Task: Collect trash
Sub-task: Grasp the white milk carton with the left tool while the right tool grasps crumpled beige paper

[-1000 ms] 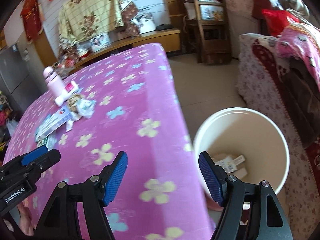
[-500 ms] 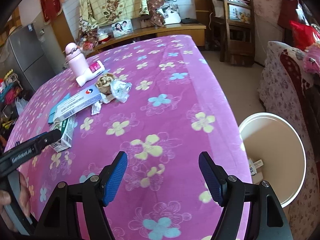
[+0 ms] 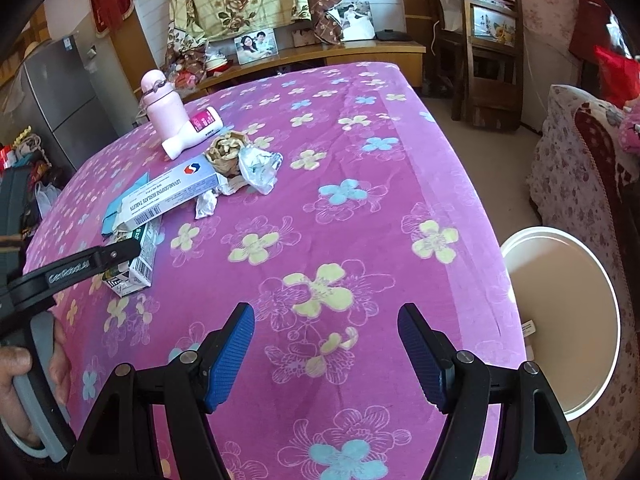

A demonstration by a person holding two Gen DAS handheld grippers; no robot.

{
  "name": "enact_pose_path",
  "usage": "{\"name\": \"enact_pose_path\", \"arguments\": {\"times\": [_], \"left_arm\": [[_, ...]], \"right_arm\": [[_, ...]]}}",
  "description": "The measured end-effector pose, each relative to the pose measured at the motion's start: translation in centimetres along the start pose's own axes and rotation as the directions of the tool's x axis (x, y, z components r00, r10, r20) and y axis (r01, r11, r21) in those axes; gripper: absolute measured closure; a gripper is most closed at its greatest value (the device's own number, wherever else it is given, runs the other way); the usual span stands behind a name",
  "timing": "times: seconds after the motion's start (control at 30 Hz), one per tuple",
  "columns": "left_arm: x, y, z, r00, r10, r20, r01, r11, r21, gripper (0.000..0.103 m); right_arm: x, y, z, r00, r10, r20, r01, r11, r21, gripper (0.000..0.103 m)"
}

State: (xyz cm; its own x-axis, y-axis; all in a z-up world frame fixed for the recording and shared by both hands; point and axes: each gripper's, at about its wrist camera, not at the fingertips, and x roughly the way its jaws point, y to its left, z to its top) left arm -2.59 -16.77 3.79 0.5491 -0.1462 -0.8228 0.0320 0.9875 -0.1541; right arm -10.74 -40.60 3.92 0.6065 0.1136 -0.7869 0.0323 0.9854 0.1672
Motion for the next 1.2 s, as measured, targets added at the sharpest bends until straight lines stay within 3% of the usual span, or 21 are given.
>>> {"name": "enact_pose_path", "arguments": {"times": [0.43,0.77,0.97,1.2], "left_arm": [[0.2,0.6,0.0,1.000,0.011,0.005,-0.012,0.999,0.052,0.050],[-2.9,4.8,-3.4,1.000,0.003,-0.004,-0.002,0.996,0.094,0.050],[-4.3,7.3,-4.5,1.000,0.007,-0.015,-0.006,0.997,0.071,0.050],[-3.9,8.2,-4.0,0.999,-0.026,-0.028,0.027,0.999,0.039,0.049]], "right_arm": [[0.7,0.8,0.2,1.000,0.009,-0.020,-0.009,1.000,-0.005,0.031],[1.3,2.7,1.0,0.999,0.044,-0.030,-0.045,0.998,-0.031,0.031],[3.0,3.1,3.2,0.992,0.120,-0.048,-0.119,0.993,0.026,0.031],[5.5,4.6,8.2,0.990,0.141,-0.027,-0.140,0.990,0.034,0.031]]}}
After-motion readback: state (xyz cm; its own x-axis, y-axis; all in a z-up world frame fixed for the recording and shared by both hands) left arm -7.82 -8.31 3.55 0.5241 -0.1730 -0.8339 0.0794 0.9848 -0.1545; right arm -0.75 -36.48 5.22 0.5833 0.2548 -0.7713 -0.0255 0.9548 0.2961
